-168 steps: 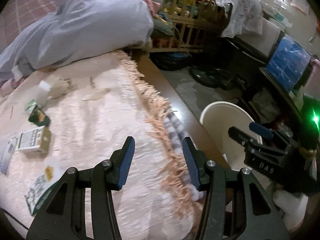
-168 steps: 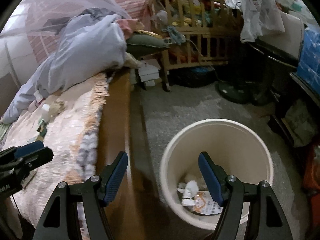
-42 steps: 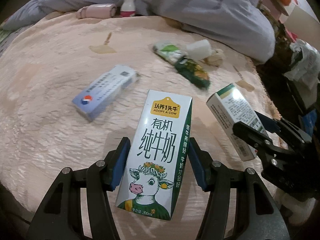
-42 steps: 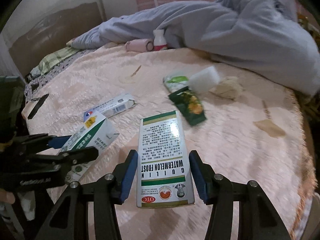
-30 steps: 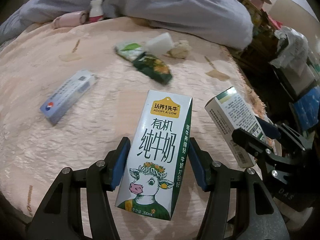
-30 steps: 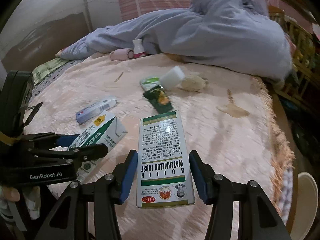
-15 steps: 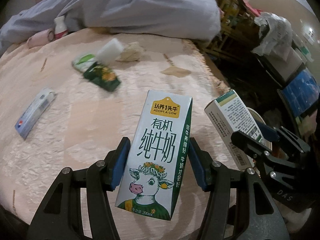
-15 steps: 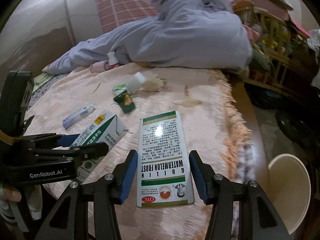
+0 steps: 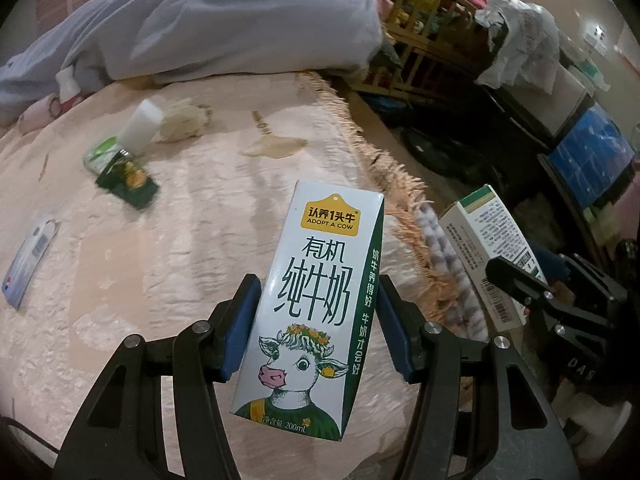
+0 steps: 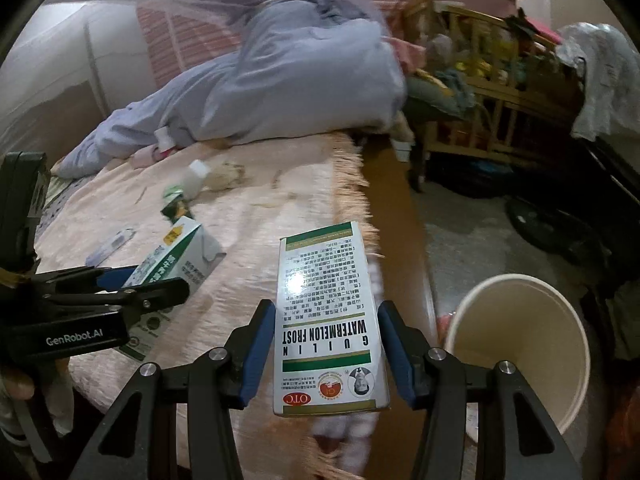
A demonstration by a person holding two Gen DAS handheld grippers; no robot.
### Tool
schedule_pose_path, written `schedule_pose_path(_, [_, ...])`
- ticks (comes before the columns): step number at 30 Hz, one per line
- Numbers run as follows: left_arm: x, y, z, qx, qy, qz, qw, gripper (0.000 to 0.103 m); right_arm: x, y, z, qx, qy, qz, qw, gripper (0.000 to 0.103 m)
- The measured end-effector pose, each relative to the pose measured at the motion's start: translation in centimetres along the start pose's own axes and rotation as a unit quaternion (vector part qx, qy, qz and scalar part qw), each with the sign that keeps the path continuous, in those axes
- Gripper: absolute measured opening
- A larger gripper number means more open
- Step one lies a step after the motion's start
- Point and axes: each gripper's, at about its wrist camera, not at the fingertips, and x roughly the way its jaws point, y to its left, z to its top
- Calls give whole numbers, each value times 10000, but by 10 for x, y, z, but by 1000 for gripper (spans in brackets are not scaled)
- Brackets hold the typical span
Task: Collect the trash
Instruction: 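Carry the milk carton and medicine box to the bucket and open both grippers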
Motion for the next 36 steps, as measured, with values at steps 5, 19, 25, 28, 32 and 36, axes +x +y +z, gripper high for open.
schedule_pose_path(5, [6, -19, 5, 167, -24, -35, 9999, 56, -5, -26, -5, 142, -10, -179, 9997, 51])
schedule_pose_path(19, [33, -68, 10, 607, 100, -157, 9980, 56, -9, -91, -21, 720, -16, -497, 9962, 51])
schedule_pose_path(25, [46, -89, 13, 752, 157, -227, 9968, 56, -7, -114, -30, 930, 20, -698, 9932, 51])
schedule_pose_path(28, [52, -98, 14, 823, 188, -262, 9961, 56, -5, -126, -35, 1047, 49, -737, 9918, 51])
schedule_pose_path(32, [60, -110, 17, 908, 210, -313, 9952, 56, -3, -138, -39, 1170, 93, -821, 9897, 51])
schedule_pose_path(36, [68, -119, 21, 925, 248, -386, 9947, 56, -1, -147, -42, 1265, 124, -845, 9883, 51])
